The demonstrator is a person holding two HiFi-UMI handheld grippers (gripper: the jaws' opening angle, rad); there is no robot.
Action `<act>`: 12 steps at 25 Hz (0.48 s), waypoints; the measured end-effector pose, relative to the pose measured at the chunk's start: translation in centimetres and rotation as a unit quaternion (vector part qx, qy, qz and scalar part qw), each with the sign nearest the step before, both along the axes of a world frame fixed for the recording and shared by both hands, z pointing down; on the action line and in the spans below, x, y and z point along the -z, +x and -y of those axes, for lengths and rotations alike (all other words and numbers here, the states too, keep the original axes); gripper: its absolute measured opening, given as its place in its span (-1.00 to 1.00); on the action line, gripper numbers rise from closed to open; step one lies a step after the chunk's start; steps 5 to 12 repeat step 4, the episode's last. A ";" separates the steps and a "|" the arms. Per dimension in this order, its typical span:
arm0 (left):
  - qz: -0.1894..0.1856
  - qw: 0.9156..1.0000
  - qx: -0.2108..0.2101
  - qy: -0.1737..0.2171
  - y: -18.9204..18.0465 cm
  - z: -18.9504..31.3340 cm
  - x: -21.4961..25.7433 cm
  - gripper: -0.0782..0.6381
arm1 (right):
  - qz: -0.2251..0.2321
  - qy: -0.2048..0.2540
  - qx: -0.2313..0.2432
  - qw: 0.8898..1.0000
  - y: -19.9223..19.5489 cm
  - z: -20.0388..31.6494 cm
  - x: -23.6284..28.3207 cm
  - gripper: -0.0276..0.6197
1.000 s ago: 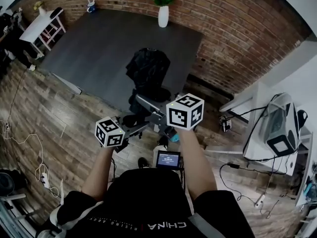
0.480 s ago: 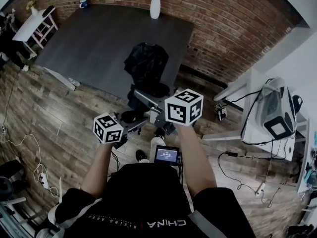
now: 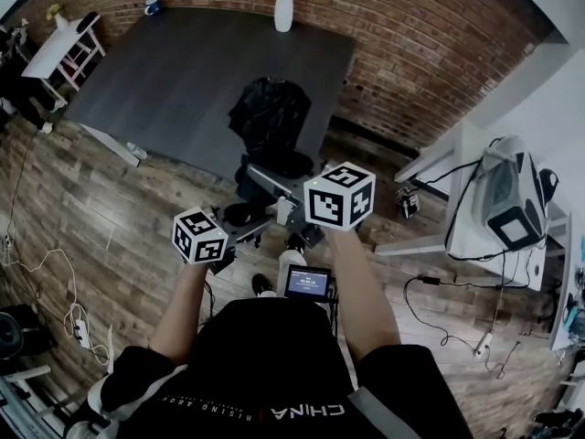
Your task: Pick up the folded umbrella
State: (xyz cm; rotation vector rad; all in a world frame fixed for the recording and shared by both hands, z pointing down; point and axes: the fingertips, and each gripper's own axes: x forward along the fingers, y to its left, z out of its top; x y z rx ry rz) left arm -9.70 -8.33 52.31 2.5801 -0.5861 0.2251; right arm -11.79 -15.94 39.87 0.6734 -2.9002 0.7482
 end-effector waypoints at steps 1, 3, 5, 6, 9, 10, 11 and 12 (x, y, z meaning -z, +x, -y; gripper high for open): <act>0.000 1.000 0.000 0.000 0.0 0.0 0.0 -0.34 | 0.000 0.000 0.000 1.000 0.0 0.0 0.0 -0.09; 0.001 1.000 -0.001 0.000 -0.1 0.0 -0.1 -0.34 | 0.000 -0.001 -0.001 1.000 0.0 0.0 -0.1 -0.09; 0.001 1.000 -0.002 0.000 -0.1 -0.1 -0.1 -0.34 | 0.000 -0.001 -0.001 1.000 -0.1 0.0 -0.1 -0.09; 0.001 1.000 -0.002 0.000 -0.1 -0.1 -0.1 -0.34 | 0.000 -0.001 -0.001 1.000 -0.1 0.0 -0.1 -0.09; 0.001 1.000 -0.002 0.000 -0.1 -0.1 -0.1 -0.34 | 0.000 -0.001 -0.001 1.000 -0.1 0.0 -0.1 -0.09; 0.001 1.000 -0.002 0.000 -0.1 -0.1 -0.1 -0.34 | 0.000 -0.001 -0.001 1.000 -0.1 0.0 -0.1 -0.09; 0.001 1.000 -0.002 0.000 -0.1 -0.1 -0.1 -0.34 | 0.000 -0.001 -0.001 1.000 -0.1 0.0 -0.1 -0.09; 0.001 1.000 -0.002 0.000 -0.1 -0.1 -0.1 -0.34 | 0.000 -0.001 -0.001 1.000 -0.1 0.0 -0.1 -0.09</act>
